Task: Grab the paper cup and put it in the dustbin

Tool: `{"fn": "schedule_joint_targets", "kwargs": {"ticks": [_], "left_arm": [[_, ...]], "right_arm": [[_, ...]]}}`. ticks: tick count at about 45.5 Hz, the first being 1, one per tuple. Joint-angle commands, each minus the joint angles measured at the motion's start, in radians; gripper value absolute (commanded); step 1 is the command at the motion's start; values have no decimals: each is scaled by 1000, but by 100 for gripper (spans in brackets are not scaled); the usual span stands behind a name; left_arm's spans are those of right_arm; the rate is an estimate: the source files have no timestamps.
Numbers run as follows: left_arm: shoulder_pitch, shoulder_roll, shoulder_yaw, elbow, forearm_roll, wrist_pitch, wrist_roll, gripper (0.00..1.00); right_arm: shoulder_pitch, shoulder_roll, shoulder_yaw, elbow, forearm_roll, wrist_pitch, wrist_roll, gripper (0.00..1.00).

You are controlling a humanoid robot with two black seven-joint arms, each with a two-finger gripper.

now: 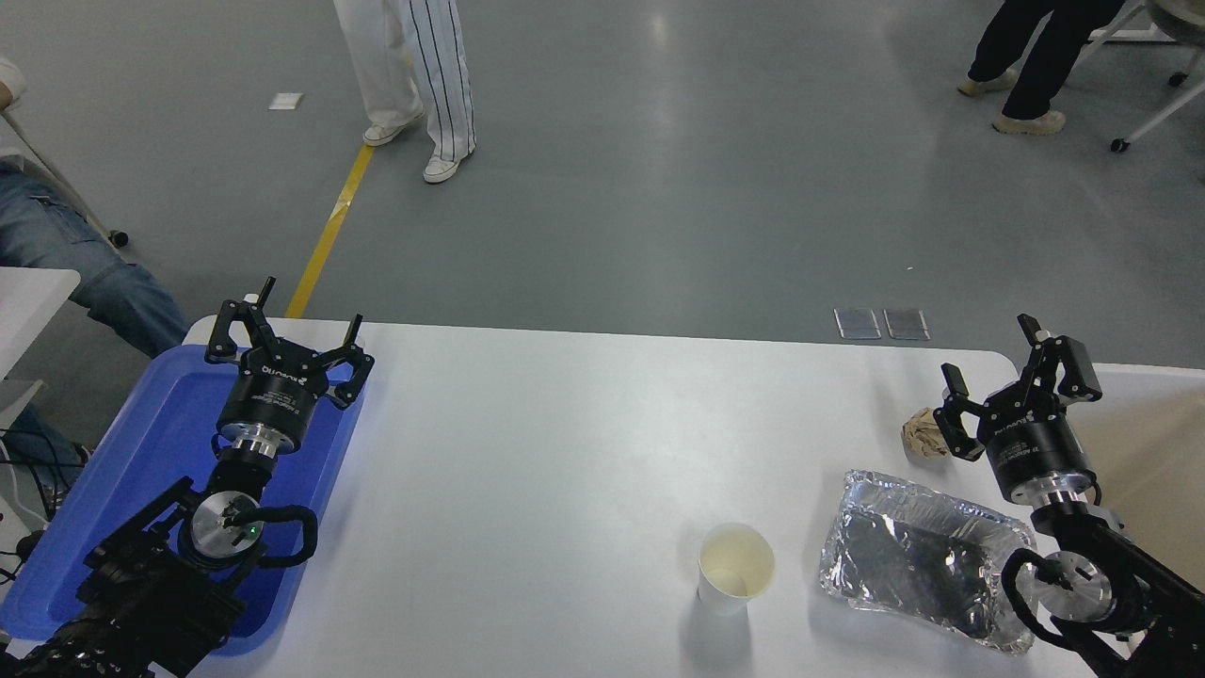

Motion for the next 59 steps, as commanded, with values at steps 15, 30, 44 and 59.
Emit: {"fn": "schedule_joint_targets", "kwargs": {"ticks": [15,30,44,59], "left_arm": [[0,0,0,0,0,0,0,100],[0,0,0,0,0,0,0,100],[0,0,0,0,0,0,0,100],[0,0,0,1,0,2,0,100]], "right_arm": [[11,-5,-1,7,0,-9,-1,100],[20,-8,-1,5,0,-9,-1,100],[22,-12,-3,-2,0,-9,-2,100],[37,-106,-123,7,23,-13,-4,100]]}}
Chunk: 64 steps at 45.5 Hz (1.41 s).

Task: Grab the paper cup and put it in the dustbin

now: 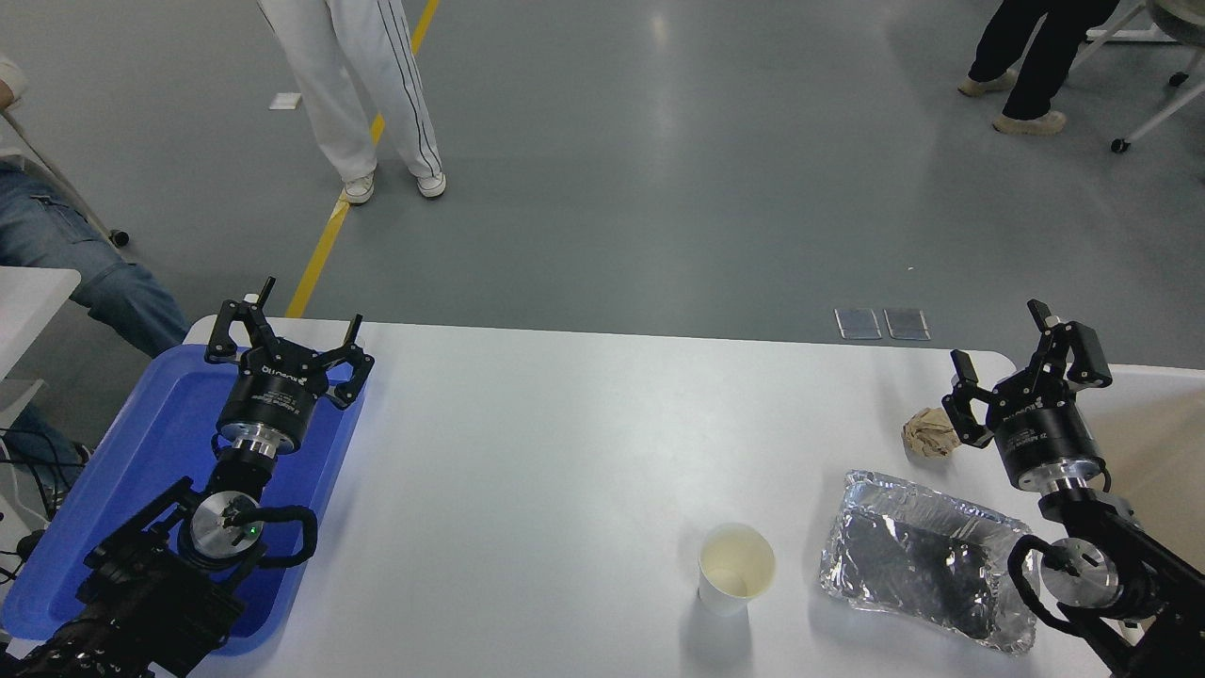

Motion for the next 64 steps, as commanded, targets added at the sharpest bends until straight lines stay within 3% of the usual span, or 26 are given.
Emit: {"fn": "schedule_joint_targets", "kwargs": {"ticks": [1,21,32,37,44,64], "left_arm": [[0,0,0,0,0,0,0,100],[0,0,0,1,0,0,0,100],[0,0,0,0,0,0,0,100],[0,0,0,1,0,0,0,100],[0,0,0,0,0,0,0,100],[0,0,0,0,0,0,0,100]], "right_arm": [[18,-80,-139,4,13,-4,-1,100],[337,-318,-735,9,17,32,1,100],[519,-416,-1002,10,19,245,1,100],[639,-453,-1163,10,19,424,1,100],[806,-460,-1414,10,17,575,1,100],[1280,-430,-1982,147,16,578,-1,100]]}}
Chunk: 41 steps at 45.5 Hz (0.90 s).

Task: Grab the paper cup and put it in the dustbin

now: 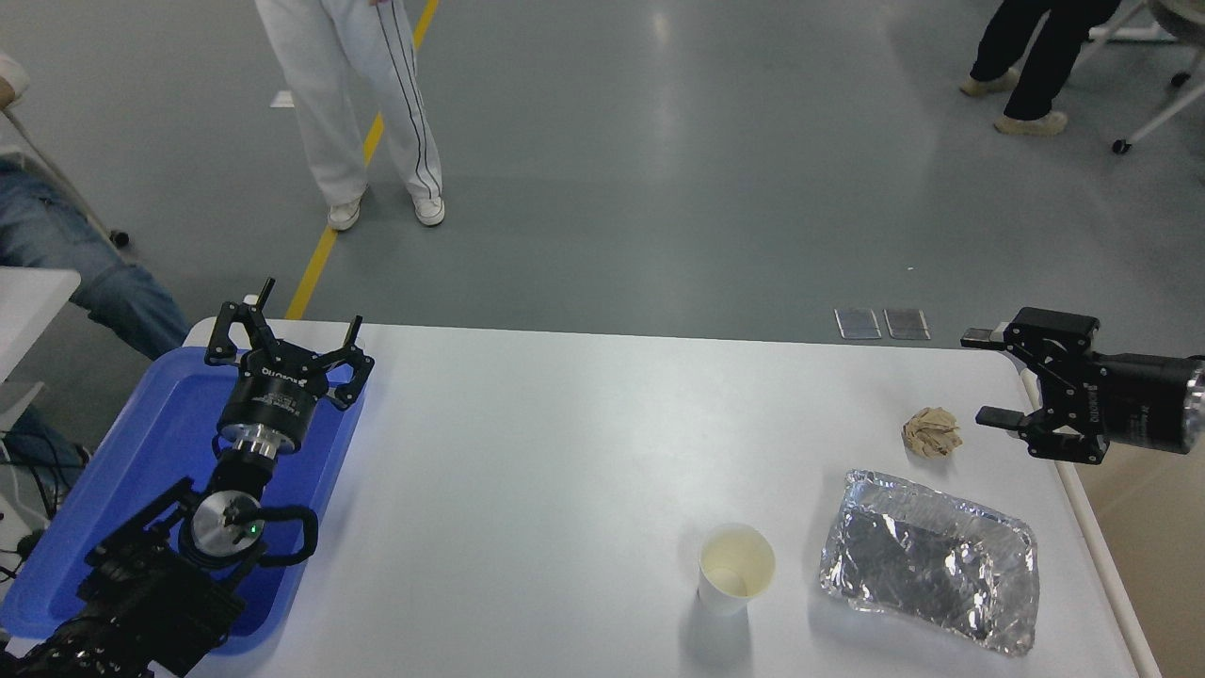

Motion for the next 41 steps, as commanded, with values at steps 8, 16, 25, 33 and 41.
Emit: {"fn": "schedule_joint_targets", "kwargs": {"ticks": [8,16,25,33,41], "left_arm": [[0,0,0,1,0,-2,0,100],[0,0,0,-1,0,0,0,100],[0,0,0,-1,0,0,0,100],[0,0,0,1,0,-2,0,100],[0,0,0,-1,0,0,0,100]], "right_arm": [[384,85,-386,99,-10,29,-1,100],[581,171,-613,170,-19,29,-1,100],[684,266,-696,187,-60,29,-1,100],[741,361,-751,190,-83,29,-4,100],[873,444,-754,274,-264,29,-6,100]]}}
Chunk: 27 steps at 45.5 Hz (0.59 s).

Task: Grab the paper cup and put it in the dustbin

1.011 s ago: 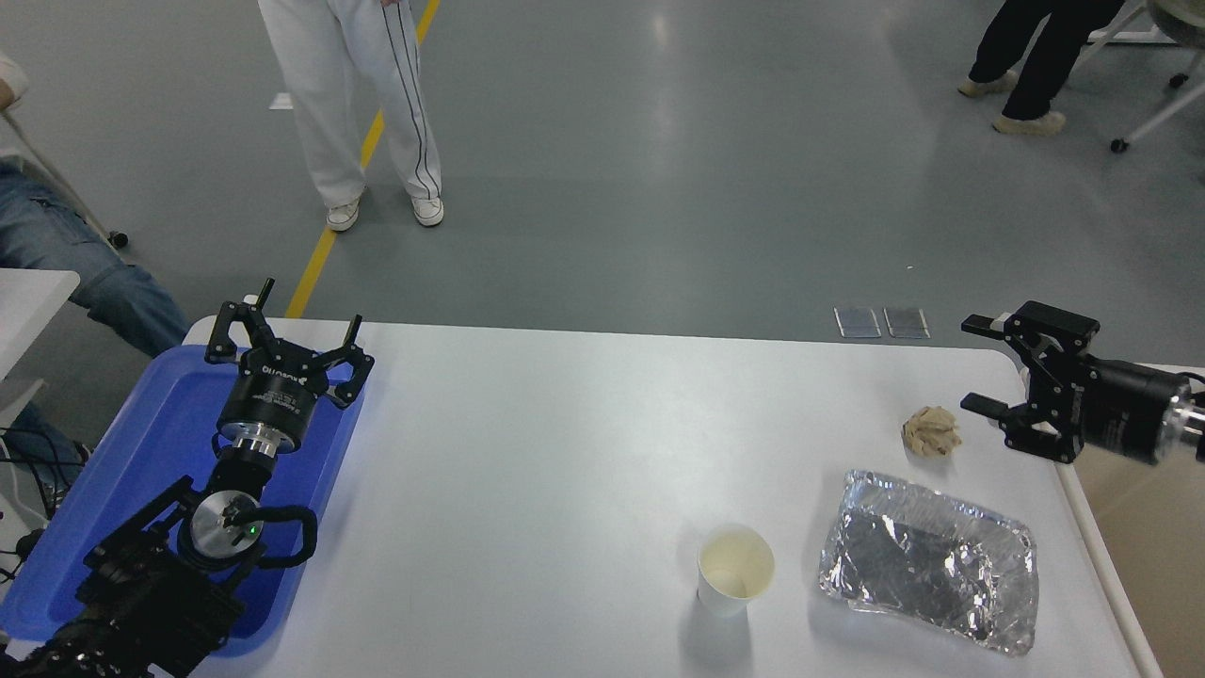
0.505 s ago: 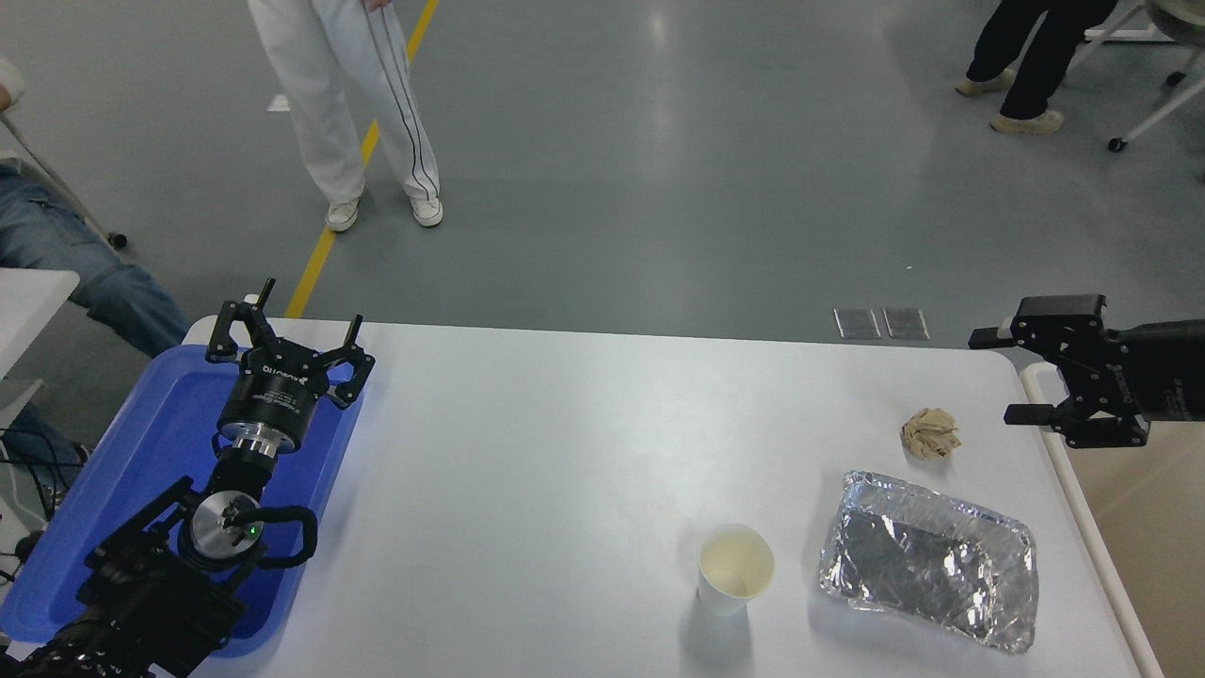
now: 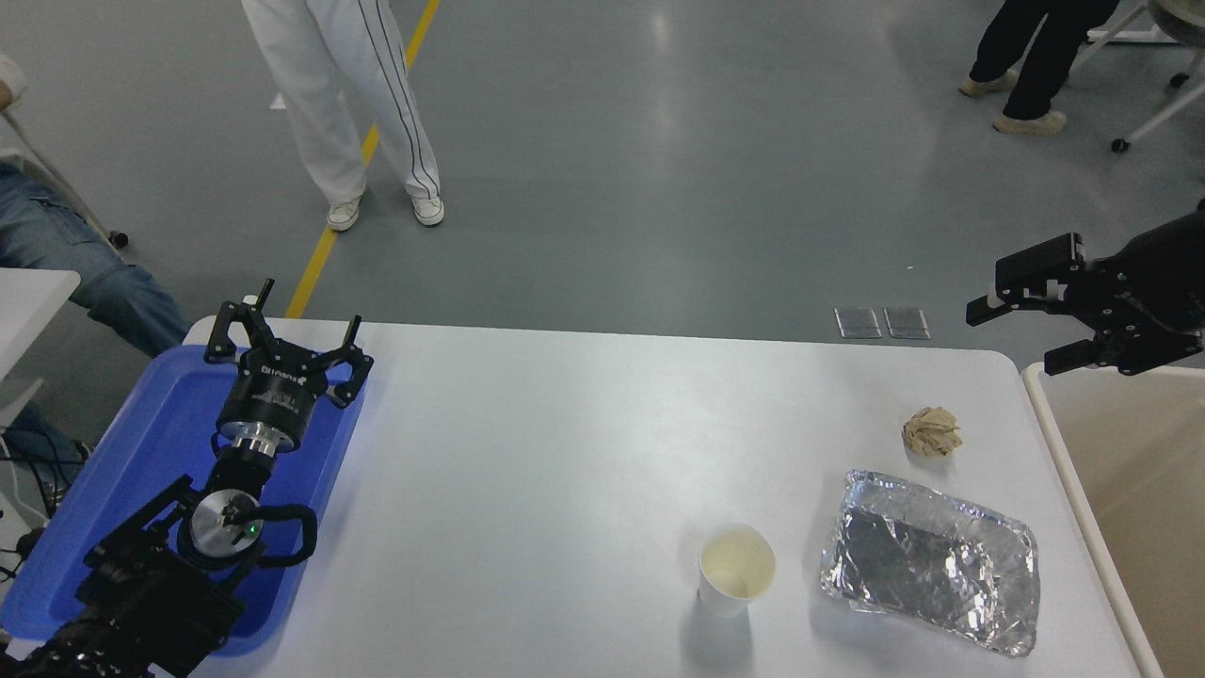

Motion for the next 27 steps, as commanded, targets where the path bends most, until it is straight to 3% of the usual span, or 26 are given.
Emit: {"fn": "schedule_joint_targets", "kwargs": {"ticks": [1,27], "left_arm": [[0,0,0,0,0,0,0,100],[0,0,0,0,0,1,0,100]], "right_arm": [[158,113,-43,80,-156,0,-2,100],[379,216,-41,211,-280,0,-8,100]]}}
